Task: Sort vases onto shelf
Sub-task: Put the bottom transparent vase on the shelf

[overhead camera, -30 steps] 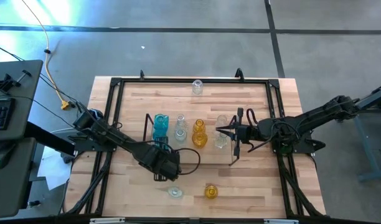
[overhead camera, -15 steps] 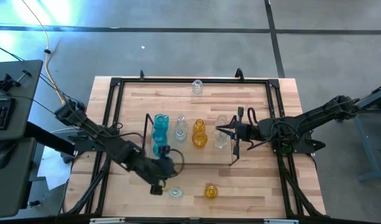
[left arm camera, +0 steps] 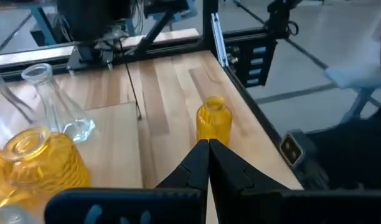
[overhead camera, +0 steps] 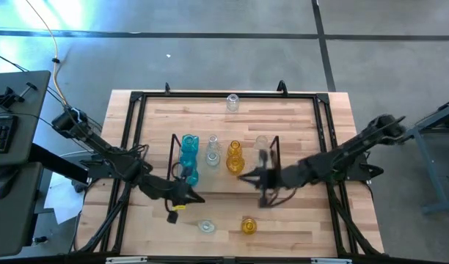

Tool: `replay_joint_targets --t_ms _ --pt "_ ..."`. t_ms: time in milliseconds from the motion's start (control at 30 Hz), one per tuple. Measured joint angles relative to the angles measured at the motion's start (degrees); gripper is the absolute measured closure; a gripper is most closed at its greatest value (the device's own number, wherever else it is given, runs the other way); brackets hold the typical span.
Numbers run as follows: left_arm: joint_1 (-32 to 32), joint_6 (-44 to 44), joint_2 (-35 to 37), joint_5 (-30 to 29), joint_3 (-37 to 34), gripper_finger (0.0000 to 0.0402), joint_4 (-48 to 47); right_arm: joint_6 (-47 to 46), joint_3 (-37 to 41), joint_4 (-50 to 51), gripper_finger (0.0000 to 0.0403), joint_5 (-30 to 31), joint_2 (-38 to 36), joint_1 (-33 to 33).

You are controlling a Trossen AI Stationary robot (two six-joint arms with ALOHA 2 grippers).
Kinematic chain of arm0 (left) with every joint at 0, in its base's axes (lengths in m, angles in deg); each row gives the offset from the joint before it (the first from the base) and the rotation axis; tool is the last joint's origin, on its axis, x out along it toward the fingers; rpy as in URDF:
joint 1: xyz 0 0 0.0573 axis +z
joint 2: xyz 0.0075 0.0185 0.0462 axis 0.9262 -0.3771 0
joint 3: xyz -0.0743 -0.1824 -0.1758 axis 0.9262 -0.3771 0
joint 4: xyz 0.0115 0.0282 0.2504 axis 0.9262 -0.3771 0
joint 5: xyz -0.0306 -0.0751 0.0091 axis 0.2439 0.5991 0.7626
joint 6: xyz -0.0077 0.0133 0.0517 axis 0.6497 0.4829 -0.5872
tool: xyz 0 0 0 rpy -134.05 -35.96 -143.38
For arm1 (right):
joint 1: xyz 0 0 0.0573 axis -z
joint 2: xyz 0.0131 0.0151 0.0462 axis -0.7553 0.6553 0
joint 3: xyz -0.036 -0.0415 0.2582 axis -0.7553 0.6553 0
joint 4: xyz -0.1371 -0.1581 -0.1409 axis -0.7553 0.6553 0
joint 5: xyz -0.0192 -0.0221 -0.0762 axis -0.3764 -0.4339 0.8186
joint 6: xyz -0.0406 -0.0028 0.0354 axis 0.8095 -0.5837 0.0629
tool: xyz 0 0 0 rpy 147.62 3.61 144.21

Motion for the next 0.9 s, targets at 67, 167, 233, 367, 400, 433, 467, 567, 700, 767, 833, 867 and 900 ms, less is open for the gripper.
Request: replay_joint_targets --t_ms 67,167,233,367,400,433,467,567,700,767,833,867,900 --pt "-0.9 -1.2 1.4 -1.0 -0.8 0.0401 -0.4 -2.7 -3.9 1.9 0.0402 -0.1 4.7 -1.5" --pt "-2.5 -3.8 3.1 -3.1 -1.3 0.0401 0.1 -6.8 -10.8 5.8 0.0399 -0.1 12.1 -3.5" --pt "-3.7 -5.9 3.7 -4.5 -1.5 0.0401 1.6 -8.5 -15.2 8.7 0.0387 0.0 16.7 -5.3" --pt "-5.4 -8.2 5.1 -7.7 -2.9 0.0401 3.9 -11.3 -25.1 13.5 0.0334 -0.1 25.9 -7.7" --pt "-5.6 -8.2 5.5 -8.5 -3.4 0.0401 3.6 -12.4 -27.7 14.3 0.0317 -0.1 28.2 -8.0" --pt "-6.0 -8.2 5.8 -9.8 -3.7 0.0401 2.8 -13.2 -30.1 15.6 0.0299 -0.1 30.1 -8.3" --pt "-6.4 -8.2 5.8 -10.2 -3.8 0.0401 3.2 -14.1 -32.3 17.4 0.0281 0.1 31.8 -8.7" --pt "-7.2 -7.9 6.0 -12.7 -4.4 0.0401 2.9 -16.7 -38.5 20.4 0.023 1.4 37.0 -9.1" --pt "-8.6 -7.8 5.9 -15.0 -4.3 0.0401 3.2 -21.0 -44.5 26.1 0.0185 4.8 41.7 -9.4" --pt "-9.2 -7.4 5.8 -15.8 -4.2 0.0401 3.5 -23.6 -46.4 28.0 0.0174 6.3 43.5 -9.6" --pt "-10.0 -6.8 5.9 -16.7 -4.3 0.0401 3.2 -25.0 -47.3 28.2 0.0168 6.4 44.9 -9.5" --pt "-10.4 -6.4 6.0 -17.0 -4.3 0.0401 3.2 -25.3 -47.6 27.8 0.0167 6.4 45.6 -9.5" --pt "-10.7 -6.0 6.0 -17.5 -4.3 0.0401 3.1 -25.7 -47.8 26.9 0.0166 6.3 46.2 -9.5"
